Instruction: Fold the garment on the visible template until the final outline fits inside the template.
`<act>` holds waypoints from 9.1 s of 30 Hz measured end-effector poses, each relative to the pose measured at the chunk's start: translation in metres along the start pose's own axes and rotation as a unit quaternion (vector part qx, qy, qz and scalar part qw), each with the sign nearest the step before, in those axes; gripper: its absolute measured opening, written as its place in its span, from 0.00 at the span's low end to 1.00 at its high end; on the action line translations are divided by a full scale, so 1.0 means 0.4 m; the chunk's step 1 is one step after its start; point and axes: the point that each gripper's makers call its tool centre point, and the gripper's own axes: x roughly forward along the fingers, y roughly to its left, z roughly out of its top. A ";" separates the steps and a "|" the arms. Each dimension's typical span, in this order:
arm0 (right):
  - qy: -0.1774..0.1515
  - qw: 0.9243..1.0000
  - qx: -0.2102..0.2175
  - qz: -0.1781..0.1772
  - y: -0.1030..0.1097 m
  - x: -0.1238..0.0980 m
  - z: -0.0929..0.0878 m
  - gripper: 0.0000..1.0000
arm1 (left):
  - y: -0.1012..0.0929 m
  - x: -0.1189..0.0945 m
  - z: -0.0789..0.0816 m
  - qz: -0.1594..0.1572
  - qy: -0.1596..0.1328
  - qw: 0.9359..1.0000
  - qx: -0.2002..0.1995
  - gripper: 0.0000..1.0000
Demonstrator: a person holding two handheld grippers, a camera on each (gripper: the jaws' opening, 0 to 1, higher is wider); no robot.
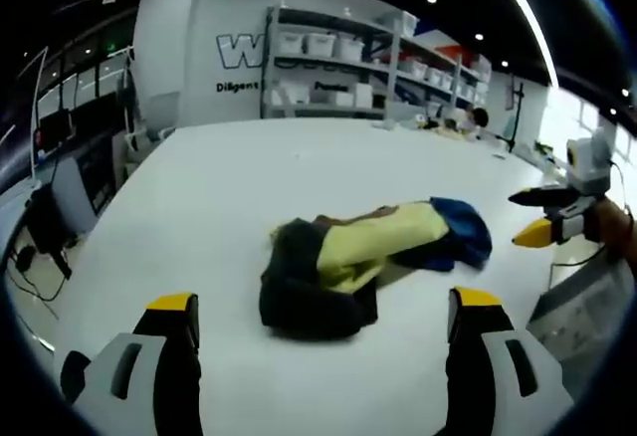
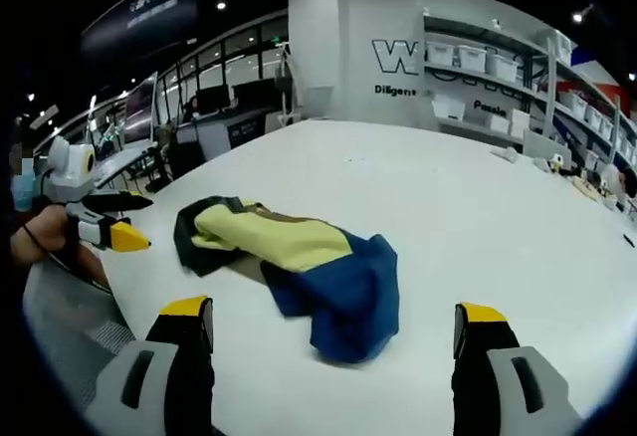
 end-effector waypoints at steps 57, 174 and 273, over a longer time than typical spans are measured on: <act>0.008 1.000 0.027 -0.001 -0.007 0.006 -0.012 0.99 | 0.004 -0.002 -0.003 0.003 0.007 1.000 0.006 0.93; 0.077 0.992 0.081 0.066 -0.092 0.272 0.023 0.09 | 0.031 0.189 -0.067 -0.153 0.143 0.978 -0.005 0.00; 0.148 0.987 0.048 0.028 -0.234 0.588 0.235 0.00 | 0.325 0.550 0.192 -0.041 0.211 0.973 0.080 0.00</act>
